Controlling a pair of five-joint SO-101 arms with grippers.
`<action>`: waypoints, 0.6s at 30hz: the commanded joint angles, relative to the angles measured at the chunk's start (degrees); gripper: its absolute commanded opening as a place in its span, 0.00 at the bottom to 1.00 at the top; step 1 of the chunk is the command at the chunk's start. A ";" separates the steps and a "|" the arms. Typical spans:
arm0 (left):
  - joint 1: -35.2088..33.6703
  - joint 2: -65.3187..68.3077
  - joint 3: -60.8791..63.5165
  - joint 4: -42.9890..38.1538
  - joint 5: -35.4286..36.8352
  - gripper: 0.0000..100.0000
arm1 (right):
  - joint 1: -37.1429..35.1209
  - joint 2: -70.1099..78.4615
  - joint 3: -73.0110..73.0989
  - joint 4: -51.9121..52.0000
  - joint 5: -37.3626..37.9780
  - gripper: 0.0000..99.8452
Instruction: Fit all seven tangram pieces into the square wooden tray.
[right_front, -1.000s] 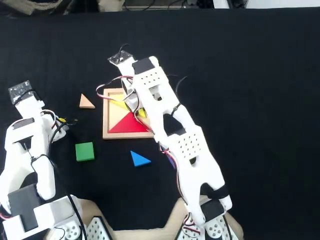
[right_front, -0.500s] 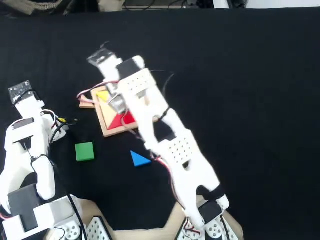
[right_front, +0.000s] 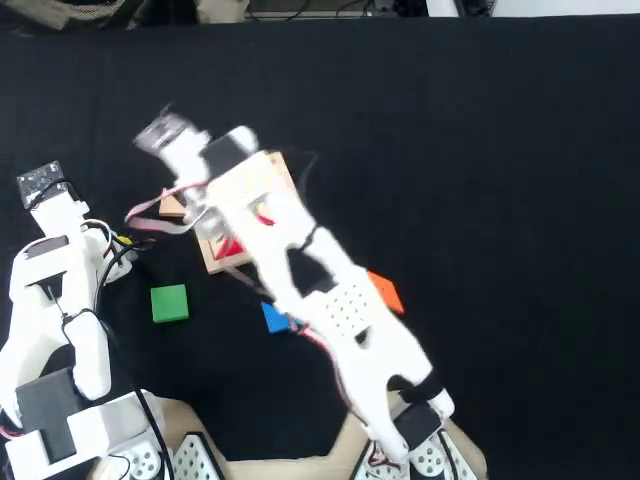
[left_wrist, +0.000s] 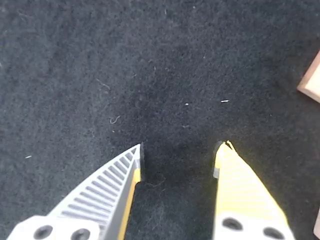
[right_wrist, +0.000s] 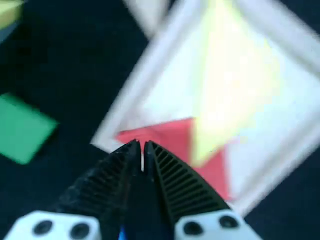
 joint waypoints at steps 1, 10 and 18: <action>-0.31 -0.62 -0.48 -0.88 0.44 0.24 | 6.07 -0.84 -4.18 1.67 0.09 0.01; -0.31 -0.62 -0.48 -0.88 0.44 0.24 | 10.90 2.51 -4.70 -1.32 5.27 0.01; -0.31 -0.62 -0.48 -0.88 0.44 0.24 | 8.00 7.96 -8.22 -0.44 6.33 0.01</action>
